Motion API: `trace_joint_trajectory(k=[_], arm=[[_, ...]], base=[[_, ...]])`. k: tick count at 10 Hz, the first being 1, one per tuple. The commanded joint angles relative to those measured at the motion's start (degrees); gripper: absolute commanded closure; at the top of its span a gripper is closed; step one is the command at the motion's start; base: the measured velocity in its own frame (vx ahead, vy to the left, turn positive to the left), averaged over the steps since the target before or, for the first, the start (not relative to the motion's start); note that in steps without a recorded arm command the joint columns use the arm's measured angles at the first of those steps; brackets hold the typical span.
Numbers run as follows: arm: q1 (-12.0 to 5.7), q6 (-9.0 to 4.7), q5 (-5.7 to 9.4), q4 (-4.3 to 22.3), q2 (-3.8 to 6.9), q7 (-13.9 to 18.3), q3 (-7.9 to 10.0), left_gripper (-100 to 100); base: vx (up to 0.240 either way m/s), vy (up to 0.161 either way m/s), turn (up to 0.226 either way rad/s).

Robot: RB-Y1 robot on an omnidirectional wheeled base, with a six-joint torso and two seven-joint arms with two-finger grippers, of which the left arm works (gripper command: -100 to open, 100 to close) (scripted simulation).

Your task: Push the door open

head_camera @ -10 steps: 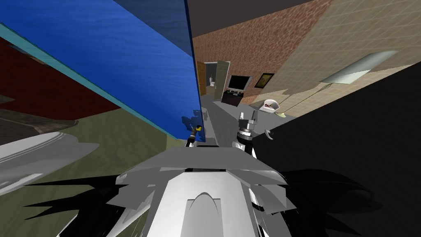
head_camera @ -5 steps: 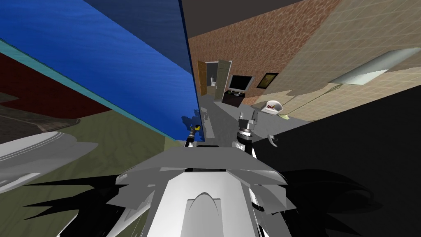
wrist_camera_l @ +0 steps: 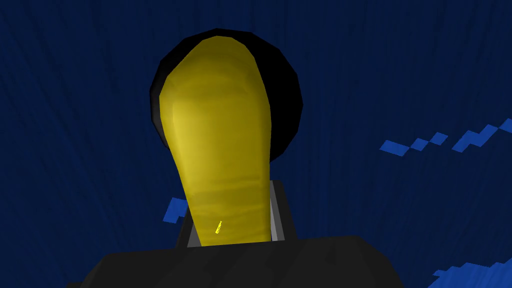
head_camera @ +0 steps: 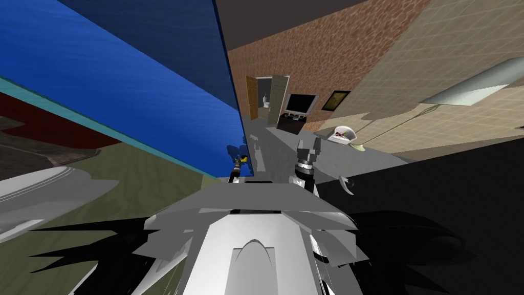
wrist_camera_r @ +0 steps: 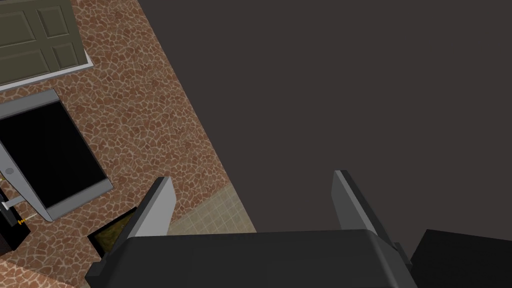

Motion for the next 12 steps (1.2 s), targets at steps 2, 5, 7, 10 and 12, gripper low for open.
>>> trace_joint_trajectory(k=[2,5,7,10,12], arm=[[-0.22,-0.71,0.89,0.04,1.22,-0.54,2.13,100],[-0.4,-0.78,1.84,0.29,1.66,-1.17,4.17,100],[-0.52,-0.83,2.51,0.47,1.73,-1.61,5.59,100],[-0.65,-0.87,3.17,0.64,1.63,-2.05,7.01,100],[-0.74,-0.91,3.65,0.77,1.45,-2.37,8.04,100]], base=[[0.197,-0.078,0.057],[0.184,-0.083,0.068],[0.214,-0.061,0.079],[0.104,-0.035,0.021],[0.167,-0.107,0.101]])
